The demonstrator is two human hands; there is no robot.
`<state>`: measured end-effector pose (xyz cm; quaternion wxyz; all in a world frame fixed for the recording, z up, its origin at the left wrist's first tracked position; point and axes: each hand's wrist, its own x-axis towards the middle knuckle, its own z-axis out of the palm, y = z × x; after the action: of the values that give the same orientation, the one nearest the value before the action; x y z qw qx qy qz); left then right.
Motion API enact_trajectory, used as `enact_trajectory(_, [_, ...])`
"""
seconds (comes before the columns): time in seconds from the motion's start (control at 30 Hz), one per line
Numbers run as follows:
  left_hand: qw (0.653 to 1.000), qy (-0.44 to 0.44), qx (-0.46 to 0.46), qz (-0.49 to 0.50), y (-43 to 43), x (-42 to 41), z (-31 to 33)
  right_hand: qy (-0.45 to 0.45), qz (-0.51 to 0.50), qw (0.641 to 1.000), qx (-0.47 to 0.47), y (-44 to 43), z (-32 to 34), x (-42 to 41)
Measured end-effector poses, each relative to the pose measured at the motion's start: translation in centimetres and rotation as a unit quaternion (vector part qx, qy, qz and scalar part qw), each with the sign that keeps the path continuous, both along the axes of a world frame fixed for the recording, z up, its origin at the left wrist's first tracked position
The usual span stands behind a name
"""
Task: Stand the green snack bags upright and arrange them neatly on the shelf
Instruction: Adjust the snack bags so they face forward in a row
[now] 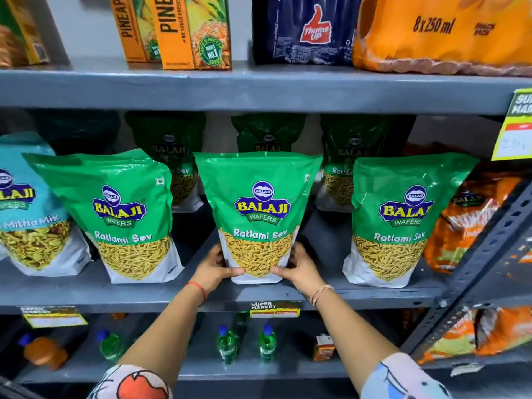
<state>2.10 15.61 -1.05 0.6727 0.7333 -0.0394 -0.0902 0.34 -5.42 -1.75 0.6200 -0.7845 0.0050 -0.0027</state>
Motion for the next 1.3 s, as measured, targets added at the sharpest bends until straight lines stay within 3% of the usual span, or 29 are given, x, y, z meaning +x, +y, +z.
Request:
enact_trajectory(0.2, [0.999,-0.002,0.023,-0.028,2.4,0.4,0.3,0.001,-0.006,1.0,-0.021,2.3,0.4,-0.2])
enact_trajectory(0.3, [0.999,-0.026,0.014,-0.016,2.2,0.3,1.3,-0.022,-0.029,0.997,0.068,2.2,2.2,-0.3])
enact_trajectory(0.4, [0.984,-0.05,-0.158,0.067,2.0,0.2,3.7,-0.111,-0.128,0.96,0.222,2.0,5.8,0.5])
enact_trajectory(0.5, [0.964,-0.053,-0.245,0.091,1.8,1.1,6.2,-0.161,-0.164,0.934,0.275,2.3,8.6,1.8])
enact_trajectory(0.7, [0.95,-0.051,-0.257,0.17,1.1,2.3,7.6,-0.154,-0.162,0.932,0.284,2.9,9.6,2.8])
enact_trajectory(0.9, [0.954,-0.054,-0.245,0.165,1.1,2.1,7.6,-0.149,-0.125,0.932,0.306,2.3,9.4,2.3])
enact_trajectory(1.03, [0.966,-0.069,-0.179,0.172,1.6,0.1,6.3,-0.094,-0.119,0.968,0.201,1.5,6.3,0.3])
enact_trajectory(1.17, [0.935,-0.095,0.067,0.334,0.9,-4.2,0.7,-0.027,-0.131,0.991,0.009,0.2,-0.5,-4.4])
enact_trajectory(1.3, [0.95,-0.158,0.141,0.228,-3.4,-7.3,-1.9,-0.08,-0.184,0.974,-0.102,-2.3,-2.9,-8.6])
